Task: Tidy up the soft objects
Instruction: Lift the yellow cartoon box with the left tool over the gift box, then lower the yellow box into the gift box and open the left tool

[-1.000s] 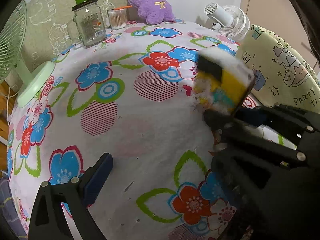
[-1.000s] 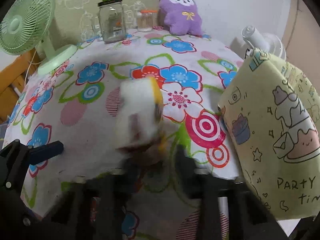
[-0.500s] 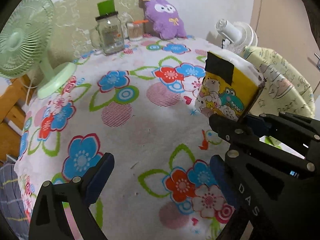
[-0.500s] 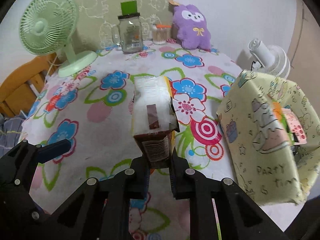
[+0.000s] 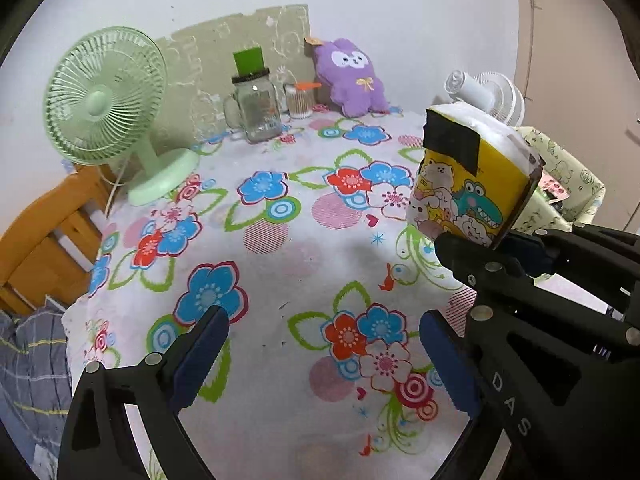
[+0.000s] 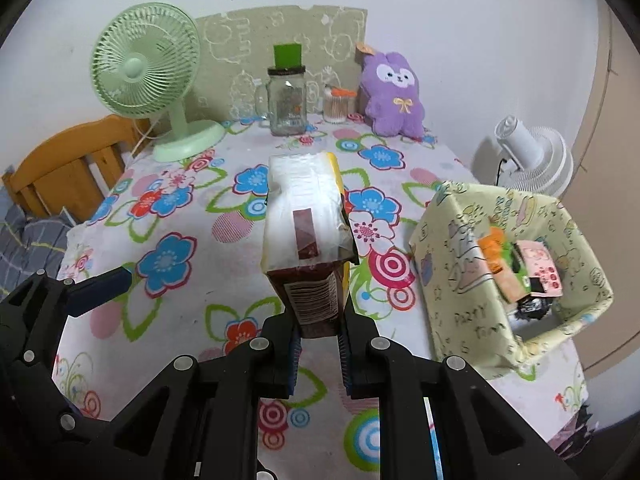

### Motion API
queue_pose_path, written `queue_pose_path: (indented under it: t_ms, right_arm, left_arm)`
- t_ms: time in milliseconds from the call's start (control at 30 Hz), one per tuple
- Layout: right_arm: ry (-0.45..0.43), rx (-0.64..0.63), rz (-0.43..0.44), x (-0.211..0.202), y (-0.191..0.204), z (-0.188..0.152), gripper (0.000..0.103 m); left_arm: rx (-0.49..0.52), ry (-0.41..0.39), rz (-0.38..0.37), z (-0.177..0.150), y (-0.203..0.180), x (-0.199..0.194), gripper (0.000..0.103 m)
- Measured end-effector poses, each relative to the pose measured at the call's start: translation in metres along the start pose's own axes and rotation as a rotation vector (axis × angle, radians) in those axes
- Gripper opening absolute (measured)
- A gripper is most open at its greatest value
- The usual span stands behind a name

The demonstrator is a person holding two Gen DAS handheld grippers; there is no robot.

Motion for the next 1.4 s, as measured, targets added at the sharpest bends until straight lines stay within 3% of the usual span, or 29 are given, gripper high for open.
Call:
queue_pose_path:
  t_ms: [433,767,1033,1400]
  right_arm:
    - [-0.088,-0.030,0.012,-0.051,-0.025,-0.003,0.019]
    - [-0.136,-0.017,0.081,-0.077,-0.067,0.005,0.019]
    - [-0.180,-0.024,0.054,-0.084,-0.110,0.020,0.019]
    - [-0.169,-0.017,0.026,-0.066,-0.157,0.034,0.019]
  left_arm:
    - [-0.034,-0.071,0.040,0.004,-0.031,-0.042,0.097]
    - [-0.075,-0.128,0.041,0.027,-0.070,-0.063,0.098]
    - [-0.074,-0.158,0.020,0.053,-0.105,-0.059,0.098]
    - [-0.065,-0.156,-0.004,0.078,-0.140,-0.032,0.099]
Point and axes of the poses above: each gripper's, at about its wrist camera, not at the fingertips, and x roughly the way its jaws point, y to its left, z to its top, the point moved 7 cm from there along x, roughly the way its jaws point, and after that the axes turned 2 degrees about x, right-handed, at the moved point
